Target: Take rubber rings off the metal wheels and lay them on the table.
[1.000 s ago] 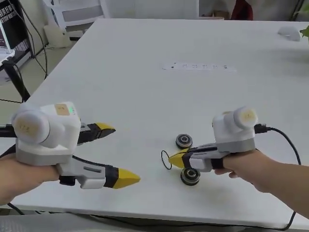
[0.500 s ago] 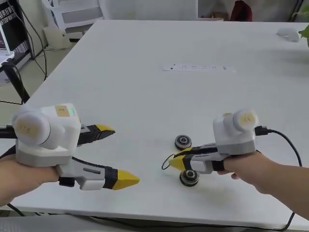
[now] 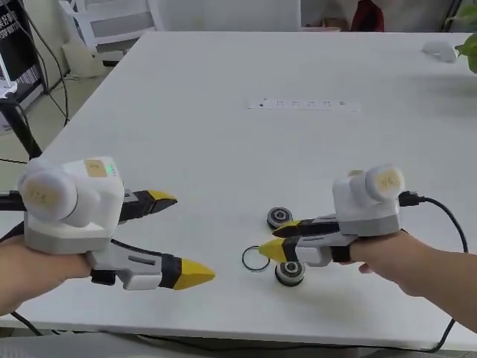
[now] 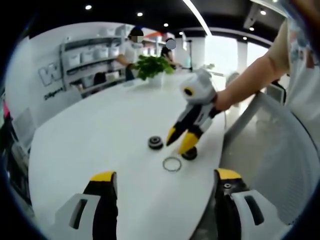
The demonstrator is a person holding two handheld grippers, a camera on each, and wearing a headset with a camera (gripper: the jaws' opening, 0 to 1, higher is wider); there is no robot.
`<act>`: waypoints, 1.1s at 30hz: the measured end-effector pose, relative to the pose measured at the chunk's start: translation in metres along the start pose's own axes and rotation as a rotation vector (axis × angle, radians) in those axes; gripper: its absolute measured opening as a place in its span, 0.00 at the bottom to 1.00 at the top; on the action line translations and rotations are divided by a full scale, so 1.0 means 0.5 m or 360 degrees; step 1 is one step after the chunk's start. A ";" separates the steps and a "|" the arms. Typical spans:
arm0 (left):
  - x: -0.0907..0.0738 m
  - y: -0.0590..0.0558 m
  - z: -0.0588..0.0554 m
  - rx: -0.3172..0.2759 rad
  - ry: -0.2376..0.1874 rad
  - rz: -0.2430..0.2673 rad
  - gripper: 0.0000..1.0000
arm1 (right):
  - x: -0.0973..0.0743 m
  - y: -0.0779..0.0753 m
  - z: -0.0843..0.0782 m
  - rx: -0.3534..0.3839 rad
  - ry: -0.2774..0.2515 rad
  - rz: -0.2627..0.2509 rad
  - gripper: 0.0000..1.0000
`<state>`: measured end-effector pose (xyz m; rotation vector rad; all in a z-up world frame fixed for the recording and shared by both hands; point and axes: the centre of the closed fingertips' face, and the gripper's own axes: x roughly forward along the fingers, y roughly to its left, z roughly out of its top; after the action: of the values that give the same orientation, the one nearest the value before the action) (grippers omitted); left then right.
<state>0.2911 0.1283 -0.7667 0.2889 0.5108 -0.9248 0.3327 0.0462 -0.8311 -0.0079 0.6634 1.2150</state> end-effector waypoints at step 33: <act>0.091 -0.019 0.027 0.0096 0.0057 -0.0123 0.78 | -0.098 -0.005 -0.013 -0.0080 -0.0098 -0.0050 0.42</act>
<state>0.3099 0.0858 -0.7797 0.3427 0.5308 -1.0128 0.3227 0.0008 -0.8141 -0.0228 0.5773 1.1971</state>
